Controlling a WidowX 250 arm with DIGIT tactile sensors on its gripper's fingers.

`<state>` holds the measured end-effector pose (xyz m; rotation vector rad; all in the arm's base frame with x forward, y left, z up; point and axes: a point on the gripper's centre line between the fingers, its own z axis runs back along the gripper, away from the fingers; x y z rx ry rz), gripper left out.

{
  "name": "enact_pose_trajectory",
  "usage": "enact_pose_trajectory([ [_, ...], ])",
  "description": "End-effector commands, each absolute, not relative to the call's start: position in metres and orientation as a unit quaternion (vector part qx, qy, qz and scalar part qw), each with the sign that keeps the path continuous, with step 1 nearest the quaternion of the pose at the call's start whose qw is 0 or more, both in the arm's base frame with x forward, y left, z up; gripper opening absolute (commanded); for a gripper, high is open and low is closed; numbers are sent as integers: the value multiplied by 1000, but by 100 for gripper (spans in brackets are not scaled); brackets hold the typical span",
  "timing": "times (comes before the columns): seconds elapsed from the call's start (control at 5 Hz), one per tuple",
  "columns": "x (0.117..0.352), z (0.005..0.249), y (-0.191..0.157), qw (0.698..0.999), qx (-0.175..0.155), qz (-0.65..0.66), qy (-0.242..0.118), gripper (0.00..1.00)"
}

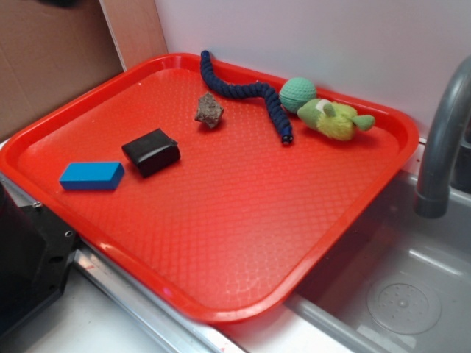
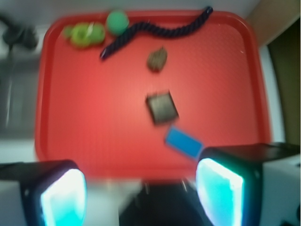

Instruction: Grab the rock.

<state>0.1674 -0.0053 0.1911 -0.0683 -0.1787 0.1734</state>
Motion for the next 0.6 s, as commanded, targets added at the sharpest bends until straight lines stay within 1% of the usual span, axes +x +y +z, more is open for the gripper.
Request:
enact_pose_trajectory([
  [0.0,265,123,24,966,-94,220,-97,100],
  [0.2,283,93,31,956,-112,259,-86,100],
  [0.4,291,75,28,952,-100,279,-77,100],
])
